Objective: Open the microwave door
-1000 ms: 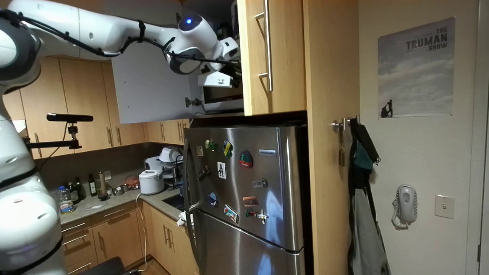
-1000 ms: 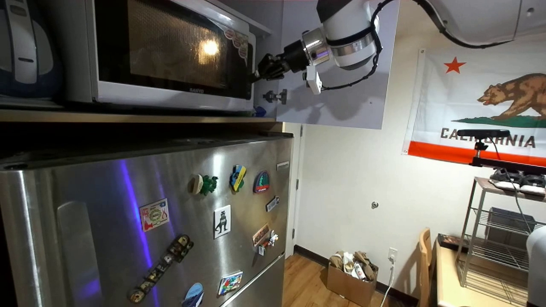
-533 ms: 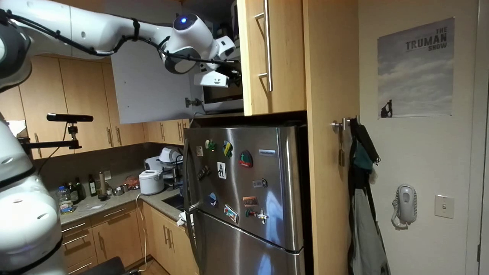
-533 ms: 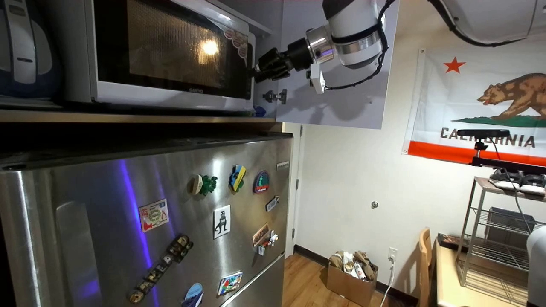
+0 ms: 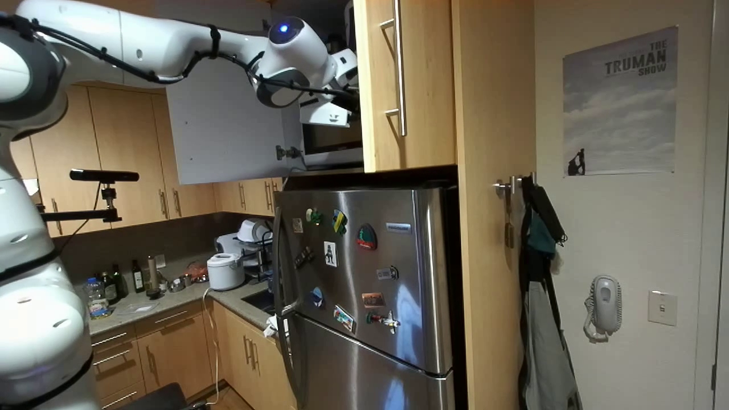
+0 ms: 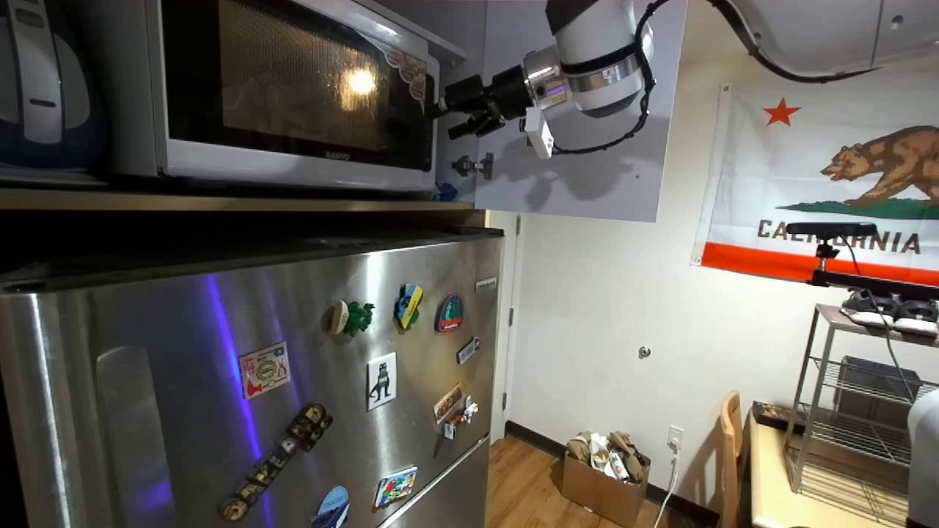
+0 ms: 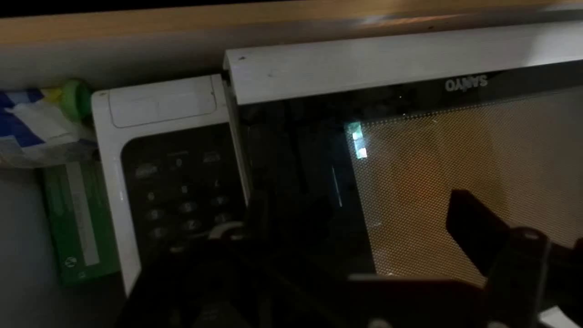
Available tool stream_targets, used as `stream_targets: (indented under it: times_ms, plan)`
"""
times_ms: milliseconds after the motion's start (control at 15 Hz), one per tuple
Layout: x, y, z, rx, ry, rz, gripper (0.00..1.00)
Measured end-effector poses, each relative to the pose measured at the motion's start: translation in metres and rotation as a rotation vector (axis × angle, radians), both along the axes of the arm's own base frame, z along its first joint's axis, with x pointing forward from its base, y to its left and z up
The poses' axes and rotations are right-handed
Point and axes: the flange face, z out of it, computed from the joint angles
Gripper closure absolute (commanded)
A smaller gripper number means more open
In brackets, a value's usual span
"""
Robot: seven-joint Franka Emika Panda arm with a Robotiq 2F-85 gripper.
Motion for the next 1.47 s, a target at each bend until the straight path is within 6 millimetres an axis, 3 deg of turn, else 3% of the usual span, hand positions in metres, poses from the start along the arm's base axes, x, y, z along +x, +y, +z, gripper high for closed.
stream_targets:
  times_ms: [267,733,800,867,1200,1267,1467]
  plan:
    - [0.031,-0.014,0.005,-0.009,-0.008,-0.028,0.0]
    - [0.077,-0.014,0.016,-0.004,0.009,0.001,0.0]
    - [0.081,-0.013,0.017,-0.004,0.011,0.009,0.25]
    - [0.085,-0.012,0.018,-0.006,0.013,0.016,0.26]
    - [0.094,-0.01,0.023,-0.012,0.026,0.057,0.62]
    - [0.093,-0.013,0.023,-0.011,0.032,0.061,0.63]
    - [0.093,-0.019,0.024,-0.007,0.042,0.07,0.79]
